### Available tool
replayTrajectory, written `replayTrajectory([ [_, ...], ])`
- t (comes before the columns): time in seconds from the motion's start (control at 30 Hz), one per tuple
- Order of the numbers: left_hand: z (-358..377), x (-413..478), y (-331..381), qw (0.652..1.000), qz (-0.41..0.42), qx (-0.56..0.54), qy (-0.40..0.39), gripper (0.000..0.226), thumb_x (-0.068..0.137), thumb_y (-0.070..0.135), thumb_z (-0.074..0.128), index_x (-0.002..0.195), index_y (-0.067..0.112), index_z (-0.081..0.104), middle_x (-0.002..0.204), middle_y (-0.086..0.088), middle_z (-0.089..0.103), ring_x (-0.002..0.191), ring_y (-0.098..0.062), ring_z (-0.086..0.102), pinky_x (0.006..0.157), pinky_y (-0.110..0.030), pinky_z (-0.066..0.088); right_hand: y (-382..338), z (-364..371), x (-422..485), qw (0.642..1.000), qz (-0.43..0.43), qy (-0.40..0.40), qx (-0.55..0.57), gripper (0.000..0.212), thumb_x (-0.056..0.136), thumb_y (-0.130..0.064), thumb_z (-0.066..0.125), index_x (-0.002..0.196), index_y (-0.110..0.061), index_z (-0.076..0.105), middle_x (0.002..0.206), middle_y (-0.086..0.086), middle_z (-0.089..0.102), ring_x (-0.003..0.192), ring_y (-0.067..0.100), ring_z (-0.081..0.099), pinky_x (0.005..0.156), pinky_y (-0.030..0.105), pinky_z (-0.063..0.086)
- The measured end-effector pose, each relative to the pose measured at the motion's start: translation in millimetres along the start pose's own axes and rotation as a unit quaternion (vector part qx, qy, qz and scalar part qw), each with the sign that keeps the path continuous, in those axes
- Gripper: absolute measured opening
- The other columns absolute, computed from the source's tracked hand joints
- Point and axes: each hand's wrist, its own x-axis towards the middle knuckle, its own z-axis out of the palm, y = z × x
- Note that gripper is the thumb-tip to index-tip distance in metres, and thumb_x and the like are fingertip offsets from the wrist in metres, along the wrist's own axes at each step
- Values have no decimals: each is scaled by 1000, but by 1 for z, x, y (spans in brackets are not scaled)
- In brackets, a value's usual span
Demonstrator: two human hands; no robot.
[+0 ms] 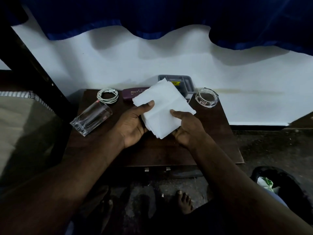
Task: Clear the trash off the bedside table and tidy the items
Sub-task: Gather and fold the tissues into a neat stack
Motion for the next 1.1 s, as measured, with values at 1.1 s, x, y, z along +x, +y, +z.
replayTrajectory([
  [1.1, -17, 12, 3, 952, 129, 274, 48, 29, 91, 15, 75, 120, 9, 75, 116, -9, 77, 111, -27, 73, 105, -51, 52, -8, -3, -1, 848, -282, 0, -450, 25, 81, -31, 83, 104, -22, 78, 93, -7, 78, 90, 9, 73, 83, 31, 57],
])
